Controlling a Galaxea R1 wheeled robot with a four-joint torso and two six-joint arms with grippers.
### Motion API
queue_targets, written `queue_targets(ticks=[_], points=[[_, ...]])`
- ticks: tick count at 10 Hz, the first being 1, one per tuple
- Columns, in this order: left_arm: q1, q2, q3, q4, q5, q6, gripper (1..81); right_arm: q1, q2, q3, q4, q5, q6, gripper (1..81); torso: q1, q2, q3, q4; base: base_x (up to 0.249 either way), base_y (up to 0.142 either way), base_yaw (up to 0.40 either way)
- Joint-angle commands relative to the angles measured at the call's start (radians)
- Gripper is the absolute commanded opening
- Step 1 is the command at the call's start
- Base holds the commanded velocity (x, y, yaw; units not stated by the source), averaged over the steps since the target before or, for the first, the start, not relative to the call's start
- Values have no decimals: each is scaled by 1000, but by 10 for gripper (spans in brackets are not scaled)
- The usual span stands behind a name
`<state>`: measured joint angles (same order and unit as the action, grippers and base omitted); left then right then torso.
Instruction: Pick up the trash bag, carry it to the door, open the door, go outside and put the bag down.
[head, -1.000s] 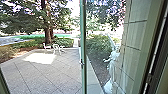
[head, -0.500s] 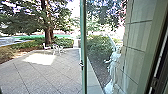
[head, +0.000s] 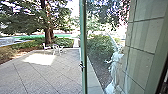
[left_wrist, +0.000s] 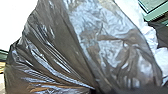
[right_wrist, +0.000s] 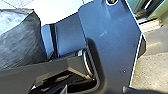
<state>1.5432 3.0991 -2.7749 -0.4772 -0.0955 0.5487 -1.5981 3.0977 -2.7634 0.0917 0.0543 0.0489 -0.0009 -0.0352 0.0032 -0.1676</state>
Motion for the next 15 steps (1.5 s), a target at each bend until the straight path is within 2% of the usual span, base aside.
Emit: queue_targets(ticks=[1,15], points=[[-61,4,1,8,57,5,10,57,6,7,3,-44,-1,811,1,0,0,0,93,0,0],[-61,4,1,8,57,5,10,57,9,7,3,-44,-1,811,1,1,0,0,94,0,0]])
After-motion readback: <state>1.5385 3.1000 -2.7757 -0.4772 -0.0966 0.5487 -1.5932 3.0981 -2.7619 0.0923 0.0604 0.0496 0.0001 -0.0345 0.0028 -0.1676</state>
